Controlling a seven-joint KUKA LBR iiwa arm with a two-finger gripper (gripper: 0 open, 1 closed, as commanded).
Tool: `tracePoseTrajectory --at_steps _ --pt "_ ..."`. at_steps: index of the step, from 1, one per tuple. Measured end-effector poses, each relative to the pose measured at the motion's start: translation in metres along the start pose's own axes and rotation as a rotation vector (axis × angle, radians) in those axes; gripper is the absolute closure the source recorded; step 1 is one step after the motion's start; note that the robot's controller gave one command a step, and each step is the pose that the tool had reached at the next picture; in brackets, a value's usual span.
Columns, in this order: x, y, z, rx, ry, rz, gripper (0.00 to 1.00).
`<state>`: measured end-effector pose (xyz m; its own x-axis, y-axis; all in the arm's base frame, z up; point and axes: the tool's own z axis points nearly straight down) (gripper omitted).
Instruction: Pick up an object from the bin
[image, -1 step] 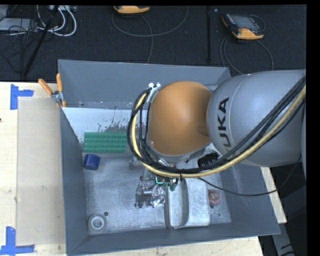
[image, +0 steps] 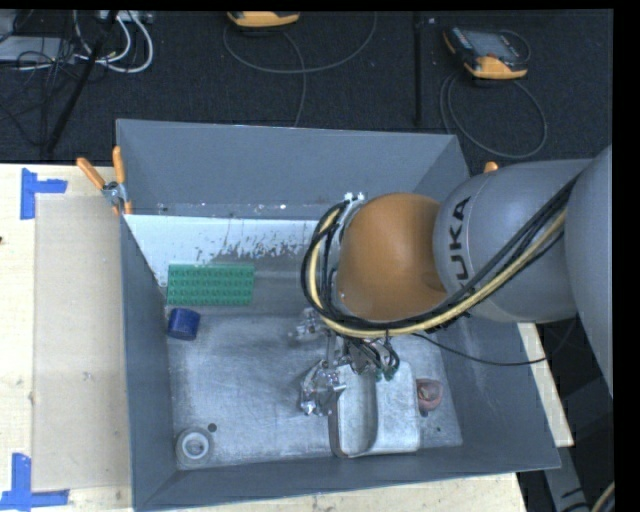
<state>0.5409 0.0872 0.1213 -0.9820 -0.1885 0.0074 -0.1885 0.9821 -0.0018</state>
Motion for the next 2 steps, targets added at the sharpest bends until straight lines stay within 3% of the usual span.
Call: tracePoseTrajectory --at_steps 1,2 --pt "0.0202 -0.0401 0.0468 -0.003 -0.007 0.048 0.0" --pt "0.0194 -0.0382 0.0437 -0.004 -0.005 0.047 1.0"
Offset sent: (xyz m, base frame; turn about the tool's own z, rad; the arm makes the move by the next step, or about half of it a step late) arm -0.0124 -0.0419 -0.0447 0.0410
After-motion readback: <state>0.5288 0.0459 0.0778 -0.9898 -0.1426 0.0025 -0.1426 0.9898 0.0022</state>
